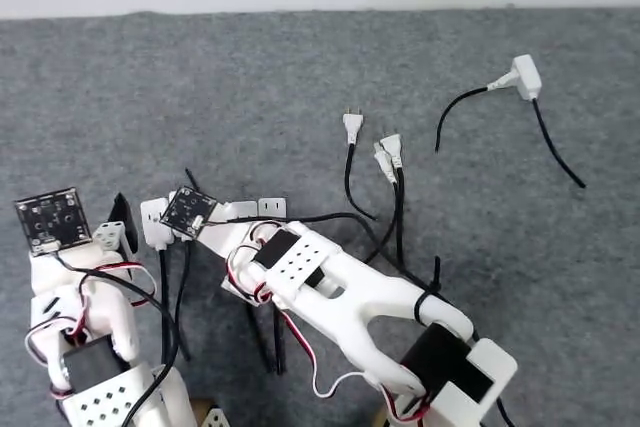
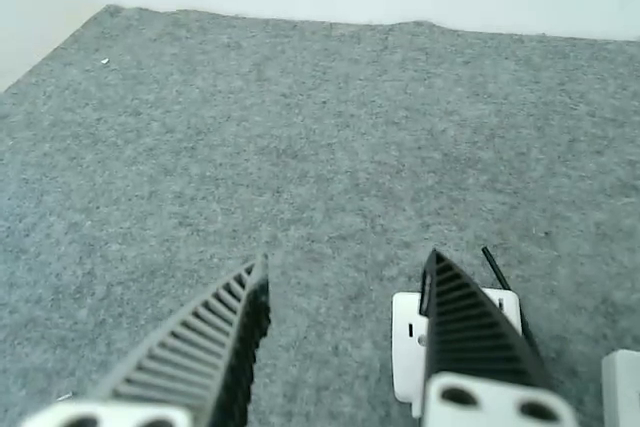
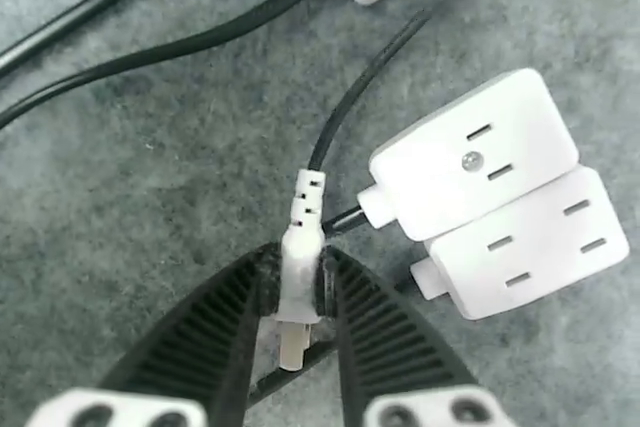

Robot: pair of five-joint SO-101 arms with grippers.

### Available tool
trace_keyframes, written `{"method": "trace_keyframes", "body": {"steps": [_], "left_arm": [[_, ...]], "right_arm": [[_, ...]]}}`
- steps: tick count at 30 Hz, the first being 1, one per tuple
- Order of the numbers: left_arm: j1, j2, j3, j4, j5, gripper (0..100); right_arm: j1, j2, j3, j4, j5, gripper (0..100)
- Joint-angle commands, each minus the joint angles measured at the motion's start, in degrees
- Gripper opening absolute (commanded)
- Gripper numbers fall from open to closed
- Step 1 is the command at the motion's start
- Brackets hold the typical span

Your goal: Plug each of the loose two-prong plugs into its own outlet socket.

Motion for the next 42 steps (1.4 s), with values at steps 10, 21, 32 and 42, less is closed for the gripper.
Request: {"method": "trace_keyframes", "body": {"steps": [10,21,32,42], "left_arm": [[-0.26,-0.7,-0.48,-2.02,0.62,24],[-0.26,-0.7,-0.48,-2.02,0.62,24],[-0.09,-0.7,-0.4,-1.93,0.62,24],[0.88,-0.7,0.48,-2.02,0.7,24]], "right_arm": [[-0.57,4.44,-2.02,-1.71,-0.09,4.1],[-0.48,7.96,-6.51,1.54,-0.44,1.1],[0.4,0.31,-7.65,5.85,-0.62,0.8],[2.24,-24.4,-7.91,13.41,-0.62,0.8]]}}
